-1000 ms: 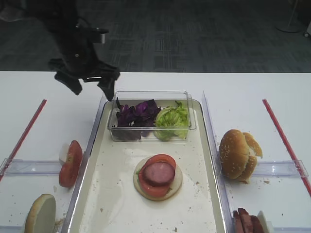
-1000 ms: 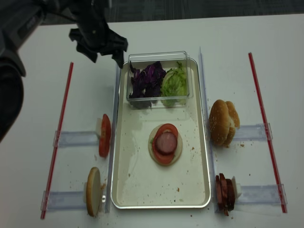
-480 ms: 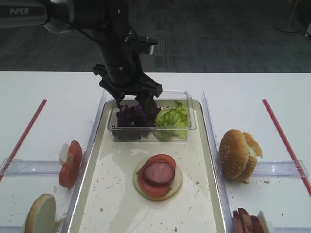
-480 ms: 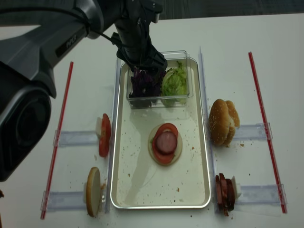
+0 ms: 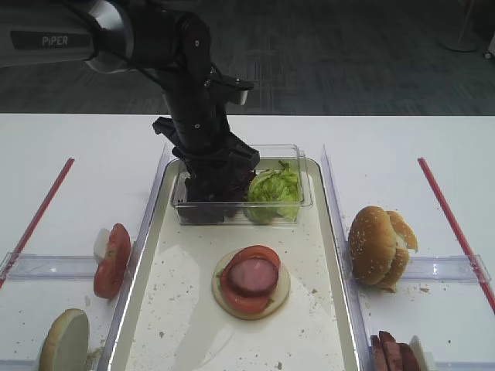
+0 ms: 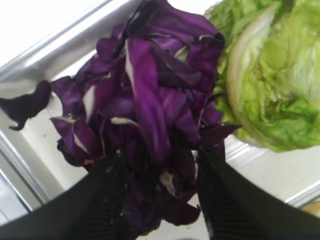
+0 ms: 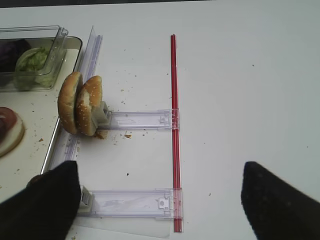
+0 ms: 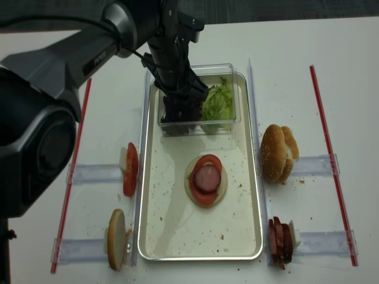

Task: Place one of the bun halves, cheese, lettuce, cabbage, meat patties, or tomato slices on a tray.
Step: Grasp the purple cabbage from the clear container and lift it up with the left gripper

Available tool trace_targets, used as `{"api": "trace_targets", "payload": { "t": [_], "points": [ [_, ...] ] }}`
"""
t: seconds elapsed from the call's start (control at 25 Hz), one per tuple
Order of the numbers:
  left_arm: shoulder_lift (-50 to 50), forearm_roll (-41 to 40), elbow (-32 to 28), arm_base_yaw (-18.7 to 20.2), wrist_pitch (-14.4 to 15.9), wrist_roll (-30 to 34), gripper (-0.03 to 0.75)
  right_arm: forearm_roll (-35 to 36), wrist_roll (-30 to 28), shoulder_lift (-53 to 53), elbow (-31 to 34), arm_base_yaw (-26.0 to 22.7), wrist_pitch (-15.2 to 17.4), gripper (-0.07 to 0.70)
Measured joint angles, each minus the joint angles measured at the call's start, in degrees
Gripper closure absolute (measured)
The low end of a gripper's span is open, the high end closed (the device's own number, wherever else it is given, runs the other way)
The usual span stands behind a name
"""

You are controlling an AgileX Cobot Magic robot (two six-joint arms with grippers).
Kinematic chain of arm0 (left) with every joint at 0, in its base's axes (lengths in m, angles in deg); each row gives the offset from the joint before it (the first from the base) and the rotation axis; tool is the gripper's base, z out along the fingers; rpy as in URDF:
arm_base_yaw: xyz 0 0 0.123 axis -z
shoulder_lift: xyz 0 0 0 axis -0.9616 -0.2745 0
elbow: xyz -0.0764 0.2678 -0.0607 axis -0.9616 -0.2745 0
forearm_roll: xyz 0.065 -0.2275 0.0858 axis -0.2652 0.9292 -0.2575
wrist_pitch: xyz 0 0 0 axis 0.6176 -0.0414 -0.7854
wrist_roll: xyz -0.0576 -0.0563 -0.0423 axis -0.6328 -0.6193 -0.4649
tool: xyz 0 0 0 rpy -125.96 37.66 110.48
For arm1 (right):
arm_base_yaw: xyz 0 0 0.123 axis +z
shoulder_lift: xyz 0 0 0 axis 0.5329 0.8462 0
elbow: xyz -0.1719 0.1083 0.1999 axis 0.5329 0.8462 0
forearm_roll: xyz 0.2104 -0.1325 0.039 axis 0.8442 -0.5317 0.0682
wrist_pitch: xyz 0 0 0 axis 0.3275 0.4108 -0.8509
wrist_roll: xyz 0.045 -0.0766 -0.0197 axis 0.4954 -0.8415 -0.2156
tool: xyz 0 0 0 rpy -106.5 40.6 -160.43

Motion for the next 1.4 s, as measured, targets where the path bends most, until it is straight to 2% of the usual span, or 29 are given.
{"api": "trace_targets", "payload": {
  "t": [0.6, 0.8, 1.2, 1.28, 1.4],
  "points": [
    [-1.0, 0.0, 0.0, 0.0, -3.0, 0.2, 0.498, 0.0, 0.0, 0.0, 0.0, 0.0, 0.0, -0.033],
    [-1.0, 0.0, 0.0, 0.0, -3.1, 0.4, 0.540, 0.0, 0.0, 0.0, 0.0, 0.0, 0.0, -0.033],
    [-3.0, 0.0, 0.1, 0.0, -3.0, 0.5, 0.549, 0.0, 0.0, 0.0, 0.0, 0.0, 0.0, -0.033],
    [-3.0, 0.0, 0.2, 0.0, -3.0, 0.5, 0.567, 0.0, 0.0, 0.0, 0.0, 0.0, 0.0, -0.033],
    [-3.0, -0.1, 0.2, 0.0, -3.1, 0.5, 0.637, 0.0, 0.0, 0.0, 0.0, 0.0, 0.0, -0.033]
  ]
}}
